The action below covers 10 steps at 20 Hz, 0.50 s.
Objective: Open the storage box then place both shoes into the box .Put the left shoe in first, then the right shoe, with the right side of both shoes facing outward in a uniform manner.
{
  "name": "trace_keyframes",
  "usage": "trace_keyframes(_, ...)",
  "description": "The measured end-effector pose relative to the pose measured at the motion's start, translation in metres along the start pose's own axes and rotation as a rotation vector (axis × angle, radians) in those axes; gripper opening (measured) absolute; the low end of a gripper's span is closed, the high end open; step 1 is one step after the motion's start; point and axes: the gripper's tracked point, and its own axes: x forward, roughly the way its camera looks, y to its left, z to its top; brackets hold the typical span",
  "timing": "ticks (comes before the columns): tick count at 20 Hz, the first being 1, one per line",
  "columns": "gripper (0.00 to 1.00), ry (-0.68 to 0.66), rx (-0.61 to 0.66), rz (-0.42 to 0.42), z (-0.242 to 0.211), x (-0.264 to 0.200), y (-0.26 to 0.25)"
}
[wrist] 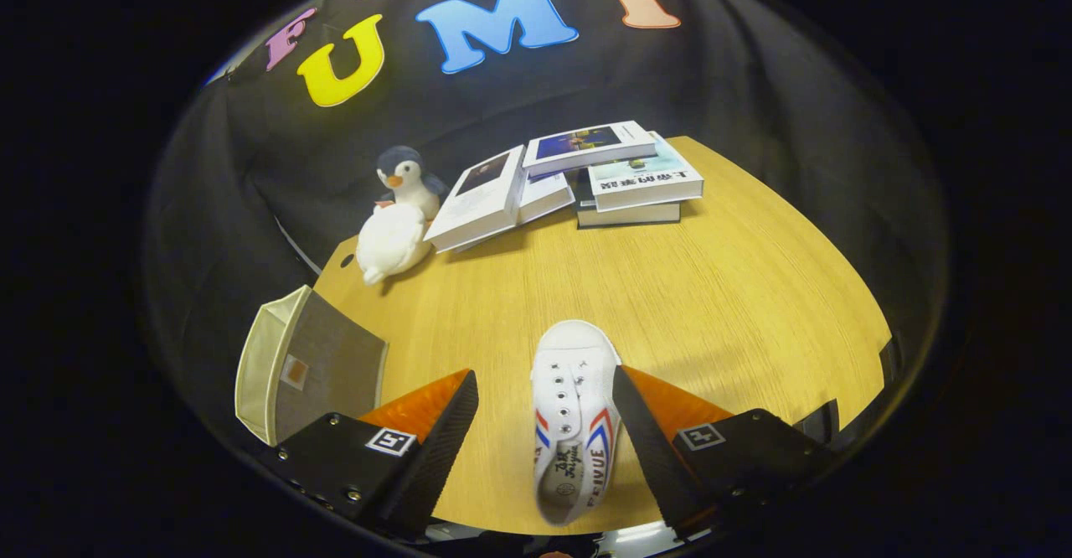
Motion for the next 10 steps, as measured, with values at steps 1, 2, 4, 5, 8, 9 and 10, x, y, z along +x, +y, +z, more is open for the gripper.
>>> trace_keyframes(1,0.98,0.012,-0.002,-0.011,-0.004,0.002,-0.008)
trace_keyframes(2,0.98,0.023,-0.004,-0.024,-0.009,0.006,-0.016)
trace_keyframes(4,0.98,0.048,-0.006,-0.044,-0.019,0.011,-0.029)
trace_keyframes(5,0.98,0.062,-0.008,-0.050,-0.023,0.013,-0.034)
trace_keyframes(8,0.98,0.104,-0.037,-0.091,-0.038,0.019,-0.053)
trace_keyframes(9,0.98,0.117,-0.048,-0.102,-0.038,0.023,-0.060)
trace_keyframes(10,0.98,0.126,-0.056,-0.107,-0.043,0.025,-0.060)
